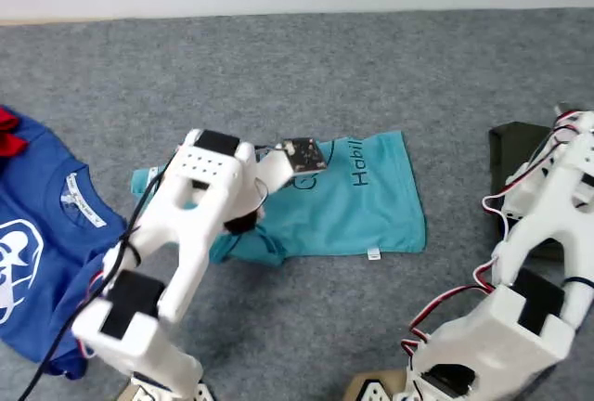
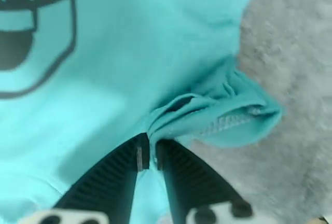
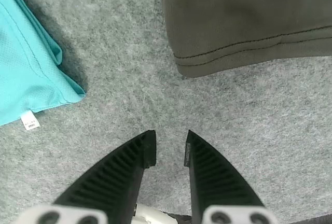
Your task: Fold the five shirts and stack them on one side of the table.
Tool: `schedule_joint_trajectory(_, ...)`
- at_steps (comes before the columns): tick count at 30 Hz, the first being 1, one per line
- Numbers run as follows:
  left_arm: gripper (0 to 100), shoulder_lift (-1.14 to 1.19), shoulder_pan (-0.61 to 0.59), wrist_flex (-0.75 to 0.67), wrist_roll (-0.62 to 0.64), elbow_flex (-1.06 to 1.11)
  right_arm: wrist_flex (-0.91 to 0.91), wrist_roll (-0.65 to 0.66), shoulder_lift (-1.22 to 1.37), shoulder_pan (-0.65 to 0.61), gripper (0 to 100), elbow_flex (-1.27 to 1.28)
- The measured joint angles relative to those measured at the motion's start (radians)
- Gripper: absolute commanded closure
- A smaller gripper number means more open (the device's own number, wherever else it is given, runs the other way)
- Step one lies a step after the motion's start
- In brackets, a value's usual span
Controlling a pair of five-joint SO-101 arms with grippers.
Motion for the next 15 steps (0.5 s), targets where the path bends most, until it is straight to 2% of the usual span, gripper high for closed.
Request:
schedule_joint_trajectory(5,100,0.086,-0.005,0.015,0.0,-0.115,0.0,0.0,0.0,0.0,89.4,0.0)
schedule_joint_trajectory(15,98,0.195,-0.109,0.029,-0.023,-0.267,0.0,0.0,0.0,0.0,89.4,0.037)
